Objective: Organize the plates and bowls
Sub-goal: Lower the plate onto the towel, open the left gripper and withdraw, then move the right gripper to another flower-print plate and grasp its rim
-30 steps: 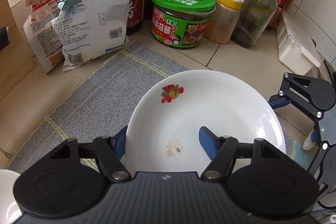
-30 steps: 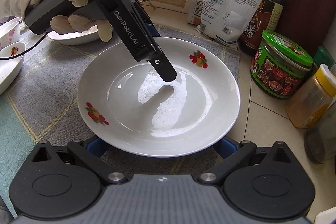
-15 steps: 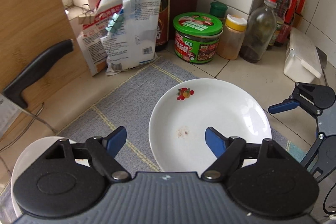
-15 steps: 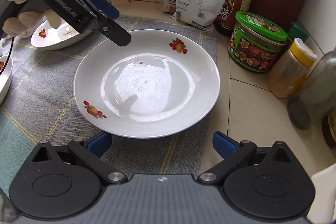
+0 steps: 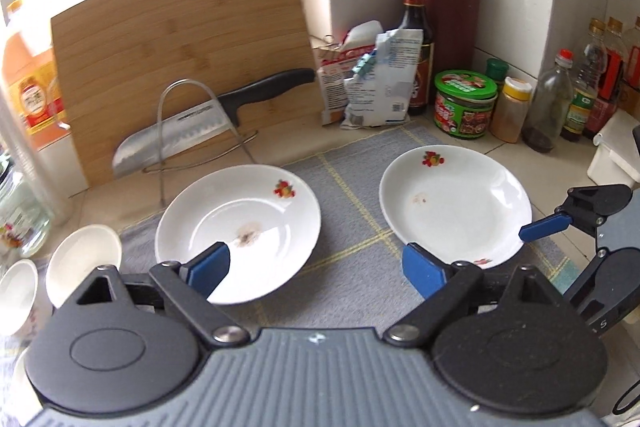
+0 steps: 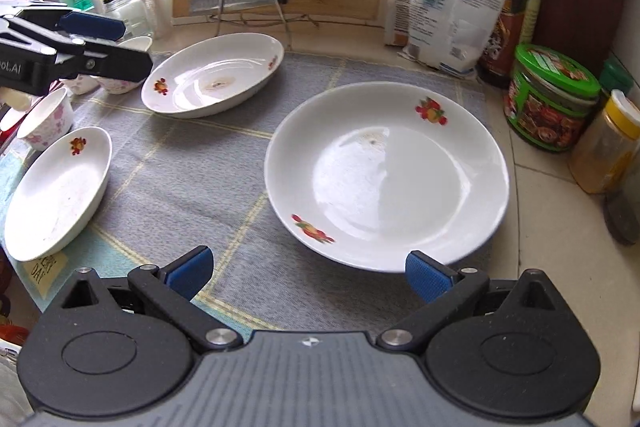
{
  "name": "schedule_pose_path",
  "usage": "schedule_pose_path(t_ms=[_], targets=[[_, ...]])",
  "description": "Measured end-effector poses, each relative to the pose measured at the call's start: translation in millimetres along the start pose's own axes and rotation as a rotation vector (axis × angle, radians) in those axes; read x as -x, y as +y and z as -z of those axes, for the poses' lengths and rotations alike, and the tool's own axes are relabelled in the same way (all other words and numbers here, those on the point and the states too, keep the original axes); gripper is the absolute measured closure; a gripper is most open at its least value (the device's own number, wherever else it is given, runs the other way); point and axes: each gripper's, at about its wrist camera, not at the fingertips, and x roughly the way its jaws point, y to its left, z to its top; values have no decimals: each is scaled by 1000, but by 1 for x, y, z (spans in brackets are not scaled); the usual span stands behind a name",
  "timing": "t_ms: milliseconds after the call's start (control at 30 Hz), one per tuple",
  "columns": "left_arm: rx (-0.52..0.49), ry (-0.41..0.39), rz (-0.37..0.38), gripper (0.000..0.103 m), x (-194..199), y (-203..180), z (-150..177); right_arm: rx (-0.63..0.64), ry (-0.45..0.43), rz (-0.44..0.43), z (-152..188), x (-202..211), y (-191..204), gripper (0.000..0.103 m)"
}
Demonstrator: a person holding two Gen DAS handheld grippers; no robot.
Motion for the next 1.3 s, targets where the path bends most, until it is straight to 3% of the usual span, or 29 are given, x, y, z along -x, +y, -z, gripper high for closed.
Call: schedule_pose_path(t_ms=[133, 200, 333, 500, 967, 1300], targets=[[56, -17, -95, 10, 21, 11, 33, 77, -21, 8, -12, 1, 27, 0], [87, -22, -129, 9, 31, 18, 50, 96, -29, -30, -15, 0, 38, 0], [168, -35, -154, 9, 48, 33, 79, 109, -28, -50, -23, -9, 61, 0], [199, -40, -178, 9, 70, 50, 110, 117, -34, -78, -38, -16, 94, 0], [208, 5, -160, 8, 103, 93, 178, 92, 15, -126, -52, -44, 162, 0], [141, 68, -30, 8, 82, 103, 209, 10, 63, -118, -45, -56, 180, 0]])
